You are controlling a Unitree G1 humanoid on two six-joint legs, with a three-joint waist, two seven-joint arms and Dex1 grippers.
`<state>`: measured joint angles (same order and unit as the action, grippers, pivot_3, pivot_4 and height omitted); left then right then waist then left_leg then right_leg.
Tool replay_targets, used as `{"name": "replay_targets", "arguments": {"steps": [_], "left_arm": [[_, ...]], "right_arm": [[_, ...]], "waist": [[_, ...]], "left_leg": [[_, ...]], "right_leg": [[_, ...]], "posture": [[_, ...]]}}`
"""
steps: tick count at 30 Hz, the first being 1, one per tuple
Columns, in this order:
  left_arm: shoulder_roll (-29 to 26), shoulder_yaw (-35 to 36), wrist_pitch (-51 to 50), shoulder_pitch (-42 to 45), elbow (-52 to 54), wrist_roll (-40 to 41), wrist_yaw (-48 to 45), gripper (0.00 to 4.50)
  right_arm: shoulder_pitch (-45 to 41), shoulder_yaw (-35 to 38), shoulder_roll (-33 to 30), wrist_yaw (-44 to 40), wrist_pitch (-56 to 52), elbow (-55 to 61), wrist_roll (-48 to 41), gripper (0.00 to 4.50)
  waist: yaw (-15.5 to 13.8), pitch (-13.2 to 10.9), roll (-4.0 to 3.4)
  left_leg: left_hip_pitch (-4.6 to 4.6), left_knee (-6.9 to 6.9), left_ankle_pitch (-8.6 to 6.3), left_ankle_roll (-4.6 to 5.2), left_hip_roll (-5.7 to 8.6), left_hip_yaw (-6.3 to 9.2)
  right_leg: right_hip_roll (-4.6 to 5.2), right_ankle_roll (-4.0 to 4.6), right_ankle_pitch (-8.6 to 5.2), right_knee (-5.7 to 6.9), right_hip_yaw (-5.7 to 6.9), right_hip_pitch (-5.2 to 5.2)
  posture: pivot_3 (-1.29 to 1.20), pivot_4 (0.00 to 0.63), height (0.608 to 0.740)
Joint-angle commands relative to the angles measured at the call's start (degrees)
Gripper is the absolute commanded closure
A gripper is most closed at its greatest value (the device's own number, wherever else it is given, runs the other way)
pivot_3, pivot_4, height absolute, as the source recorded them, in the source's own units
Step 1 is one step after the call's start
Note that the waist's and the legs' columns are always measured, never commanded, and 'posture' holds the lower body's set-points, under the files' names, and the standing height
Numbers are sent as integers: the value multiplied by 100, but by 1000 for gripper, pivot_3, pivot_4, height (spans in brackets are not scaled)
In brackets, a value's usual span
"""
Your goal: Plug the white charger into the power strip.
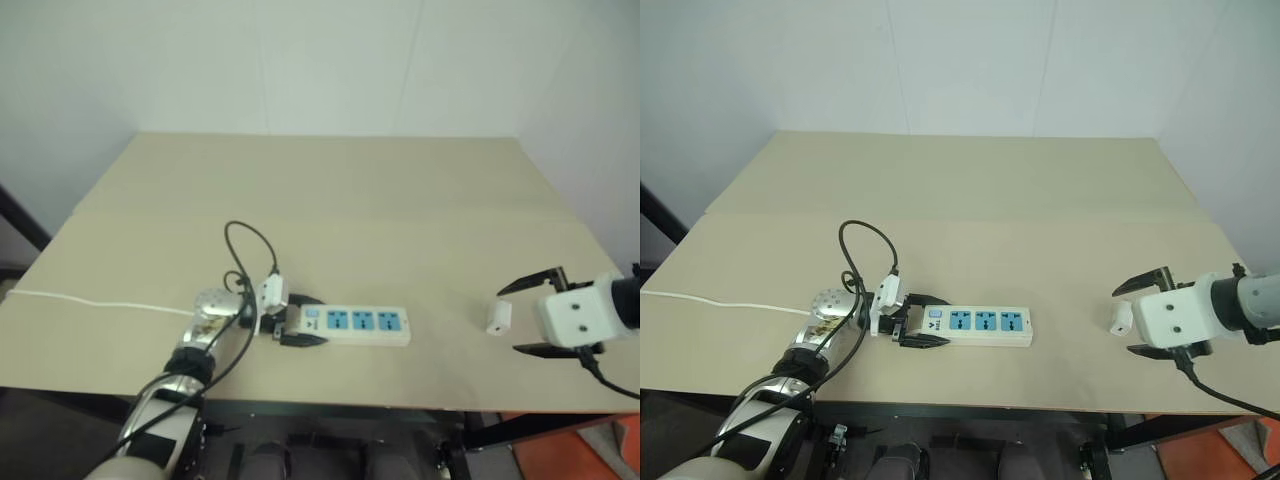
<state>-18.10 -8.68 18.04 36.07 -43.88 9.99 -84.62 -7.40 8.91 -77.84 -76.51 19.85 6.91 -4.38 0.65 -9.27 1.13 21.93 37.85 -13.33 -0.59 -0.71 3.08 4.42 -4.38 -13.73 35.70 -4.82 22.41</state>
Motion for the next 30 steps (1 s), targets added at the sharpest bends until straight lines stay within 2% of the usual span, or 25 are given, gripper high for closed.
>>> {"name": "replay_targets", "arguments": {"steps": [1,7,13,24,30], "left_arm": [[117,-198,-12,-23,-83,-153,-18,1211],[137,-189,-34,-38,-49,-190,19,1211],[143,-184,-95,-74,39,-186,60,1211],[129,-274,-287,-170,304,-175,-34,1211],[123,-285,-325,-161,355,-174,34,1211]], "right_arm": [[-1027,-758,-32,-209,1509,-875,672,0],[-2821,-2110,381,-280,3600,-2487,1910,0],[-3586,-2897,625,-105,4696,-3420,2582,0],[-4277,-3660,1351,299,4849,-3992,3418,0],[-4556,-3979,1506,563,5049,-4460,3839,0]], "waist": [[9,-1,0],[13,-1,-2],[10,-3,-6],[41,-5,-9],[21,-8,-12]], "left_leg": [[-3,0,0,0,0,-1],[-9,-1,0,0,0,-2],[-7,-2,0,0,3,0],[-18,-3,0,1,3,-1],[-16,-2,0,1,5,1]], "right_leg": [[0,0,0,0,0,-2],[0,2,0,1,-1,-2],[2,24,10,5,-2,-1],[0,52,21,13,-7,-5],[1,53,20,12,-5,-4]], "posture": [[0,150,740],[0,150,740],[0,150,740],[0,150,740],[0,150,740]]}}
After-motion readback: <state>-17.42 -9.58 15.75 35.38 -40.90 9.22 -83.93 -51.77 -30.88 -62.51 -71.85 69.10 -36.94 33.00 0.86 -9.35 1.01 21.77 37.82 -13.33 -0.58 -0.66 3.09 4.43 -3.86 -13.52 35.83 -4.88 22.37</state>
